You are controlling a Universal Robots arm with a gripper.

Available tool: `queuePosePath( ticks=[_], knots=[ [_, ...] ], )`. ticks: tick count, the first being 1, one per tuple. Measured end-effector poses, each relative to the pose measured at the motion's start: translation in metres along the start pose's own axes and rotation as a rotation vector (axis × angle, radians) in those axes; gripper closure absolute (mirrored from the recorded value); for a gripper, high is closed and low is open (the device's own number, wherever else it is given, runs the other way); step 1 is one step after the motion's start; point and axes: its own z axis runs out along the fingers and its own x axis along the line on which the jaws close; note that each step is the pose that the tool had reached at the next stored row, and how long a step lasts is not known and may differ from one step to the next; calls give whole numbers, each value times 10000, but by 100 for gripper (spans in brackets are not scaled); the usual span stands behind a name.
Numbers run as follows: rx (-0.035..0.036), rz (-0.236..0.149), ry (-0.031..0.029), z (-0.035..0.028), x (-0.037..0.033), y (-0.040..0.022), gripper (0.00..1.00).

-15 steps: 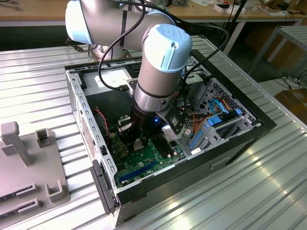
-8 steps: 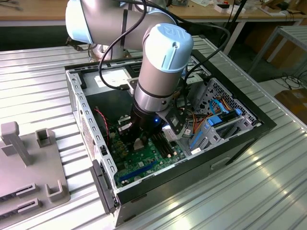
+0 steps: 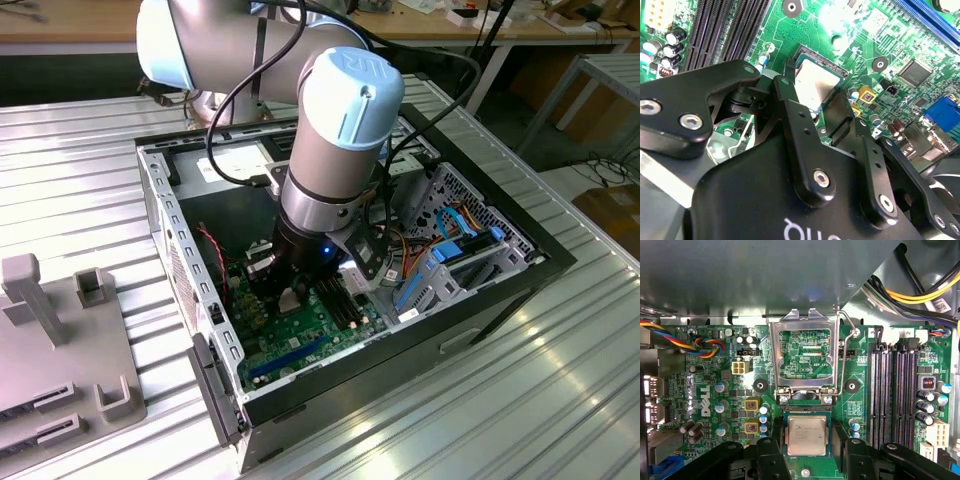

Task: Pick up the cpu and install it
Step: 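Place the cpu into insertion slot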

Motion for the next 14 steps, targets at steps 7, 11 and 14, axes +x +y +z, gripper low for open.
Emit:
queuePosePath(
  ticks=[7,11,14],
  knots=[
    [-43,-14,0,12,0,-1,53],
    [-41,-90,-1,12,0,-5,53],
    [-41,-109,-1,13,0,-5,53]
  ],
)
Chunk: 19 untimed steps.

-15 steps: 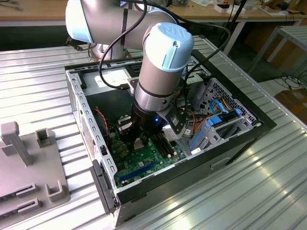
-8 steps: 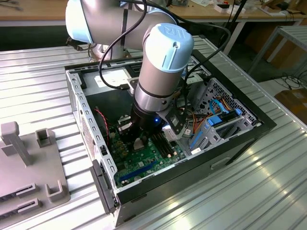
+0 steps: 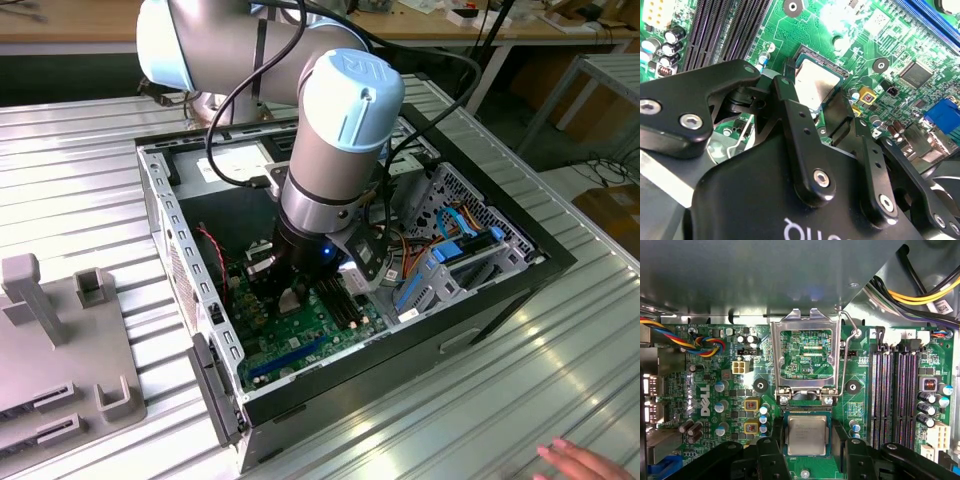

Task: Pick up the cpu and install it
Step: 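Place the cpu into insertion slot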

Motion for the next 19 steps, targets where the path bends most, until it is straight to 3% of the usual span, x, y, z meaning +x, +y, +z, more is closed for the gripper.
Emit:
queuePosePath(
  ticks=[19],
  knots=[
    [-15,-43,0,28,0,-1,53]
  ],
)
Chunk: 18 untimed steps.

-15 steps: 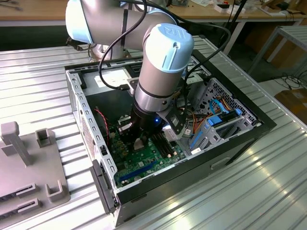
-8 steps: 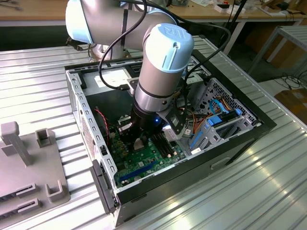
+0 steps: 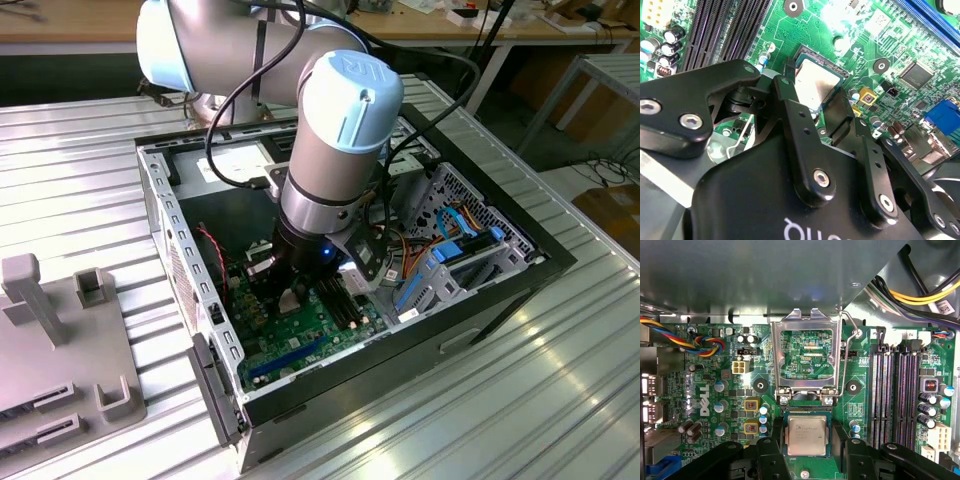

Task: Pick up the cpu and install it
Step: 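Place the cpu into insertion slot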

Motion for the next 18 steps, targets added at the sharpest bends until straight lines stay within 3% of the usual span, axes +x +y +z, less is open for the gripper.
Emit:
queuePosePath(
  ticks=[4,5,13,18],
  knots=[
    [-2,2,-2,2,1,0,51],
    [-11,0,-6,6,-1,2,45],
    [0,1,0,0,-32,-1,45],
    [-6,-1,-2,-54,-31,0,45]
  ],
)
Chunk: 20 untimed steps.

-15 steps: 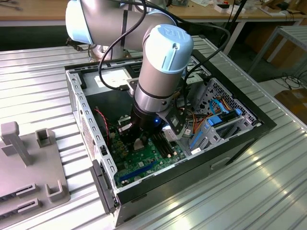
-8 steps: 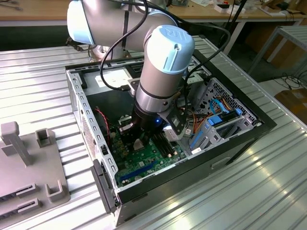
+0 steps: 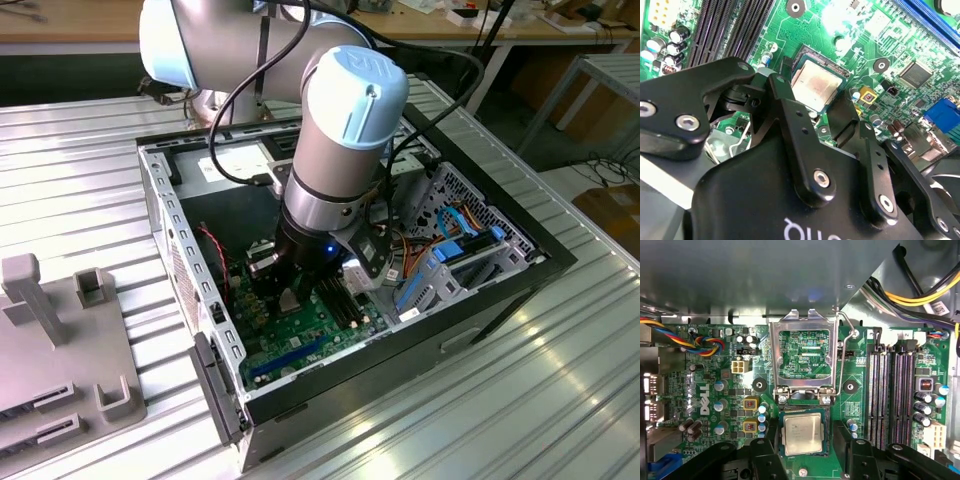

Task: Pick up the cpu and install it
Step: 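Place the cpu into insertion slot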

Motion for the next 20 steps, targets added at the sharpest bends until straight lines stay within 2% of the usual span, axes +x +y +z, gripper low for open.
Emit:
queuePosePath(
  ticks=[7,12,20],
  knots=[
    [9,-38,2,11,5,0,45],
    [16,-236,3,21,23,-2,45],
    [16,-236,0,28,23,-2,45]
  ],
)
